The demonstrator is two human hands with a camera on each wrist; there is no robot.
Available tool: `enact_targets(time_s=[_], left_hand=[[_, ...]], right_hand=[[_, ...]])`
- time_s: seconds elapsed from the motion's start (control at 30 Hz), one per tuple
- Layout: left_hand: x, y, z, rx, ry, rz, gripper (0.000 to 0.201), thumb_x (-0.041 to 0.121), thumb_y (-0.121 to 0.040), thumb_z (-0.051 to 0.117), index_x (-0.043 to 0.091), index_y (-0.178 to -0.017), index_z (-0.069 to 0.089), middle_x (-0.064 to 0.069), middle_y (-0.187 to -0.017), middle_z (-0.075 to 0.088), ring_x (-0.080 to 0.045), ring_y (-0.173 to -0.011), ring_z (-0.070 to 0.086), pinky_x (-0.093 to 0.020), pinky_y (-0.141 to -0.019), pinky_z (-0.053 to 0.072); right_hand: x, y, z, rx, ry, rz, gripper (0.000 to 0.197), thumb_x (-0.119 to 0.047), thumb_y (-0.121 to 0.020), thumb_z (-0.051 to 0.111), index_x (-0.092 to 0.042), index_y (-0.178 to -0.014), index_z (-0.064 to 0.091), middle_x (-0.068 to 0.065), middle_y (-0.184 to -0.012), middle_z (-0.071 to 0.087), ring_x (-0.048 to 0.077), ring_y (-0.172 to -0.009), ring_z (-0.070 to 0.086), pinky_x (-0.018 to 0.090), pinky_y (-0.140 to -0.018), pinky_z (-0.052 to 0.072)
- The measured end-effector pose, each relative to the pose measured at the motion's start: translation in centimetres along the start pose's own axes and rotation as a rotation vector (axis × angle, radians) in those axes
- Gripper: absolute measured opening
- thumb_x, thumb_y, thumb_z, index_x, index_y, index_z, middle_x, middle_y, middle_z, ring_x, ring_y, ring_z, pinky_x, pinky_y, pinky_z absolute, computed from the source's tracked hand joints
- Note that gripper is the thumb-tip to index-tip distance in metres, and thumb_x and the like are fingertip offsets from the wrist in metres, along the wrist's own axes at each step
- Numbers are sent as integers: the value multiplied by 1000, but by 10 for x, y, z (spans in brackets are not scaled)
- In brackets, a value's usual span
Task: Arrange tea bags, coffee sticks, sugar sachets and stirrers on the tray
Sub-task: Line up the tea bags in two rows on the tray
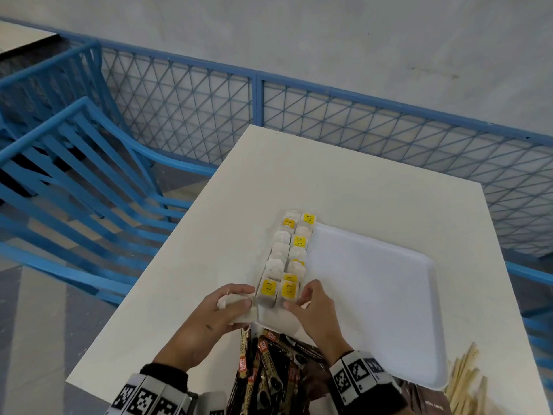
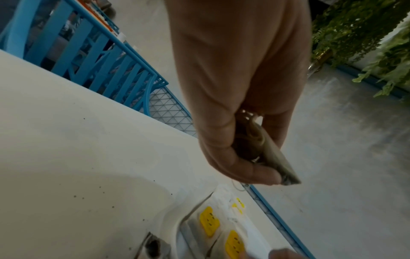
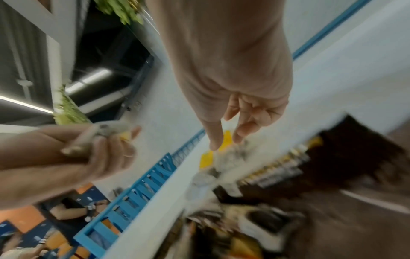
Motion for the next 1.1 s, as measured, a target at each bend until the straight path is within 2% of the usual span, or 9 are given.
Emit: enact_targets(time_s=[0.13,0.2,0.27,0.43,0.67,0.73,0.83,0.93,1.1], left_hand=[[0,-4,0,37,51,17,62,37,-49,84,9,-102,67,-10,-95,63,-17,-81,67,-25,-71,55],[2,-5,3,59,44,22,52,29,-57,83,9,-101,65,-14,-97,61,-20,-79,66,-27,-69,56],[3,-5,8,64,35,28,40,16,-65,83,9,-99,64,-15,-97,60,-23,-77,64,-27,-67,56],[8,-3,14,65,16,58,46,26,-55,83,12,-95,66,-9,-95,61,-20,-73,65,-26,-68,56],[6,0,-2,158,43,92,54,34,-45,81,11,-92,67,-1,-81,58,-15,-72,60,-19,-63,52],[6,0,-3,168,31,90,48,34,-50,81,12,-90,67,0,-77,60,-13,-69,61,-19,-62,52],[7,0,4,132,20,53,20,25,-78,75,10,-85,66,-1,-76,59,-12,-67,59,-18,-60,50],[8,1,15,97,36,0,26,31,-87,58,7,-78,62,1,-68,56,-11,-62,55,-18,-56,48],[7,0,17,103,-4,14,17,18,-87,62,11,-72,59,1,-65,53,-11,-60,54,-20,-57,45]], right_hand=[[-32,21,0,-211,-110,-112,21,-37,-89,58,-20,-77,53,-5,-76,62,5,-59,50,14,-60,40],[-46,33,2,-360,-178,-127,20,-38,-91,55,-20,-82,58,-5,-78,66,2,-57,53,12,-58,41],[-51,40,4,-401,-232,-154,13,-34,-88,61,-23,-82,59,-7,-76,64,1,-58,54,14,-60,43],[-50,39,0,-371,-266,-154,11,-21,-86,66,-19,-79,58,-6,-67,61,6,-57,54,19,-57,44],[-44,32,-12,-273,-625,-85,18,2,-87,58,-6,-77,46,9,-71,59,21,-67,64,28,-61,53],[-43,33,-15,-175,-546,-188,19,0,-85,63,-10,-77,49,4,-73,62,18,-70,63,27,-67,53],[-48,39,-17,-33,-337,-477,19,-8,-79,67,-21,-74,55,-9,-80,63,7,-80,63,19,-75,52],[-49,45,-13,-7,-196,-715,7,-12,-77,61,-18,-77,58,-12,-90,61,2,-93,61,16,-80,51],[-42,47,-6,-55,-86,-738,9,-12,-80,59,-20,-83,58,-11,-99,59,0,-97,59,18,-85,50]])
Point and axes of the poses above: each hand's wrist, its own y-axis away from the middle knuckle, its own z-axis out of the palm, x = y × z, the point moved 3 cm from there along -y, towards the middle knuckle
